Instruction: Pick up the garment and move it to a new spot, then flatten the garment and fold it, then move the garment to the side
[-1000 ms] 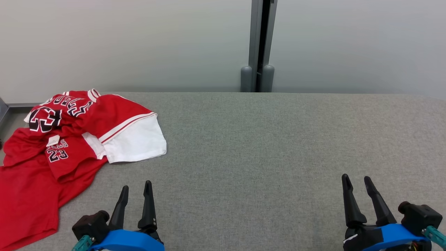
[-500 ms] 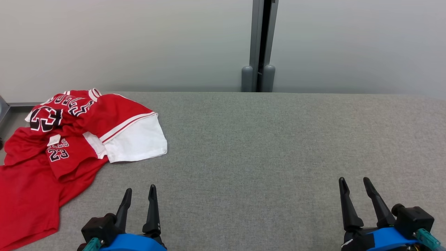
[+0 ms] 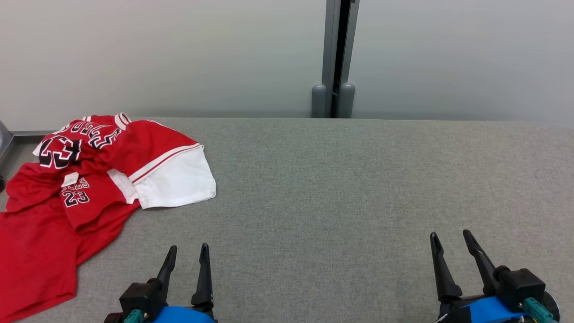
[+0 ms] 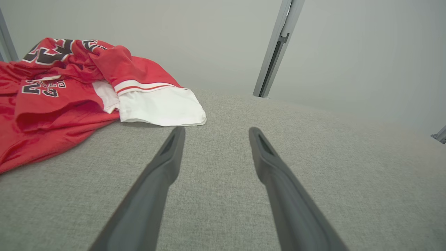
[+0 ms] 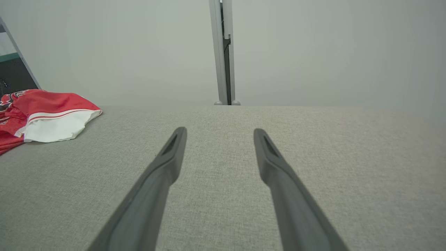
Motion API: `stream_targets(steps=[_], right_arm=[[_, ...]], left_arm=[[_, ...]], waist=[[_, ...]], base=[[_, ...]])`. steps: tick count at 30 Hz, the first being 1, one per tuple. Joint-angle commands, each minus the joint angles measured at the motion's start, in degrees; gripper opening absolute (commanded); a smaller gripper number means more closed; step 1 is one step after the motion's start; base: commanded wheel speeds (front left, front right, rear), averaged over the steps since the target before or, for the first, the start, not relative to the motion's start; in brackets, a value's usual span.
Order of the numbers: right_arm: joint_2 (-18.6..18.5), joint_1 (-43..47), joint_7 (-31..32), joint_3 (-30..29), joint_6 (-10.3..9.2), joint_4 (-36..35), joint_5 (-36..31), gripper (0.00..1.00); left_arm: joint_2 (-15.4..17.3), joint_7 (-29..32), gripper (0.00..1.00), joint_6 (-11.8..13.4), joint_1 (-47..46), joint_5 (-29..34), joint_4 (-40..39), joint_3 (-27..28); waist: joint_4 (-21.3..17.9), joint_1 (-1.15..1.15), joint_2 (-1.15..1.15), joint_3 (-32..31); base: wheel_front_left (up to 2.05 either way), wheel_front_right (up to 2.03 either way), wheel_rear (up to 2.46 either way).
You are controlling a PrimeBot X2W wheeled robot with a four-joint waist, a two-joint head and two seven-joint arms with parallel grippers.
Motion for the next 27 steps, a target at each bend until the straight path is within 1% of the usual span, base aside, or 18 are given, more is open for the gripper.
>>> stream_targets(steps=[1, 11, 27], right_arm=[[-0.4, 0.9, -0.4, 0.0, 0.02, 0.1, -1.1, 1.0], [-0.4, 1.1, -1.4, 0.3, 0.02, 1.2, -5.0, 1.0], [-0.4, 0.8, -1.3, 0.0, 0.02, 1.6, -4.5, 1.0]], left_arm=[[0.2, -0.5, 1.0, 0.2, -0.8, 1.0, 0.1, -0.1], [0.2, -1.5, 1.0, 0.6, -0.9, 4.1, 1.1, -1.0], [0.2, -1.5, 1.0, 0.7, -1.1, 3.8, 1.3, -0.6]], waist=[[0.0, 0.0, 0.0, 0.0], [0.2, 0.0, 0.0, 0.0], [0.2, 0.0, 0.0, 0.0]], base=[[0.0, 0.0, 0.0], [0.0, 0.0, 0.0], [0.0, 0.0, 0.0]])
